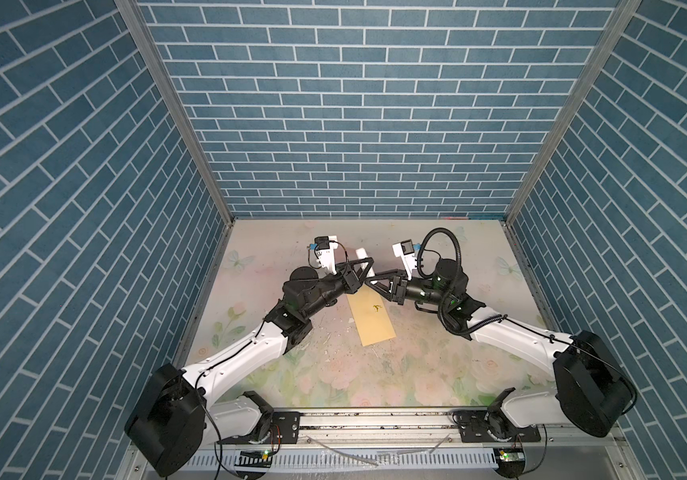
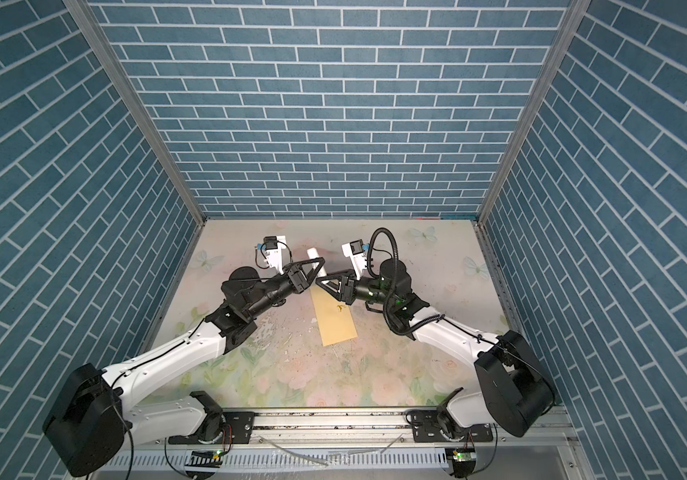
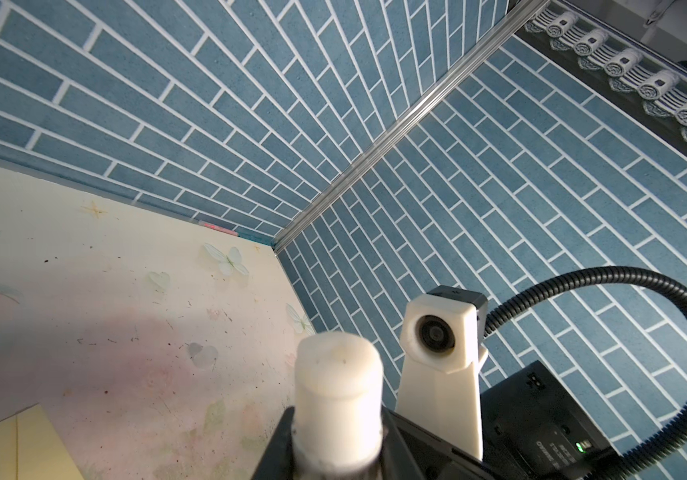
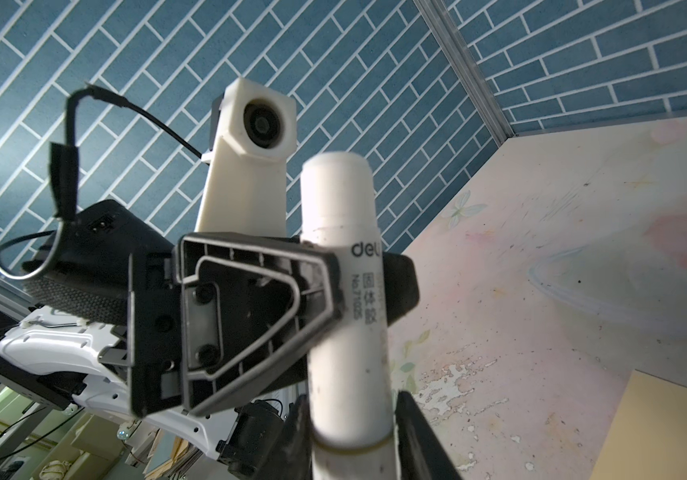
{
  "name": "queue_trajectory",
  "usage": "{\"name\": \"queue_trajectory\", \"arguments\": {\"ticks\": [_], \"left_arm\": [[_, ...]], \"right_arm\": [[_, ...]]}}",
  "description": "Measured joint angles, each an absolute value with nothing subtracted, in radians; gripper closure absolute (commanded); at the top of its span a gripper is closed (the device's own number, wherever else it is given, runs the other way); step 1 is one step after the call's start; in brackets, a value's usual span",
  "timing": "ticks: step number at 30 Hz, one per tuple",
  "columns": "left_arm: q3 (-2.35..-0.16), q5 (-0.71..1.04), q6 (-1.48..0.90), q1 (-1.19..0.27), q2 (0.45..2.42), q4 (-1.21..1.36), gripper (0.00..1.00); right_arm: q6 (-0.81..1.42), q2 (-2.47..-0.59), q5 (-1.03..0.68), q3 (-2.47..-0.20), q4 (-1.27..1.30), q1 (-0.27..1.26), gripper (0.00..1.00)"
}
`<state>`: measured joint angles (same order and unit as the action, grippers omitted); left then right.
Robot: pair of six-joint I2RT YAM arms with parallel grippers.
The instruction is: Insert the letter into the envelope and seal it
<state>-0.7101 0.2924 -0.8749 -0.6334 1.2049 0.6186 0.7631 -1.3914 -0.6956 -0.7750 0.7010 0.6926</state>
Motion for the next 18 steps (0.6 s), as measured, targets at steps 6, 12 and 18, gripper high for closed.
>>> {"name": "queue_trajectory", "arguments": {"ticks": [6, 12, 18], "left_arm": [[-0.71, 0.289, -0.875, -0.633, 1.199, 0.618, 1.0], [-0.709, 0.288, -0.877, -0.633, 1.199, 0.618, 1.0], [-0.709, 0.282, -0.879, -0.634, 1.199, 0.614, 1.0]], "right_arm": [[0.764, -1.386, -0.695, -0.774, 0.709, 0.693, 0.66], [0.765, -1.385, -0.697, -0.774, 0.71, 0.693, 0.8], [0.762, -1.382, -0.692, -0.774, 0.698, 0.693, 0.94]]}}
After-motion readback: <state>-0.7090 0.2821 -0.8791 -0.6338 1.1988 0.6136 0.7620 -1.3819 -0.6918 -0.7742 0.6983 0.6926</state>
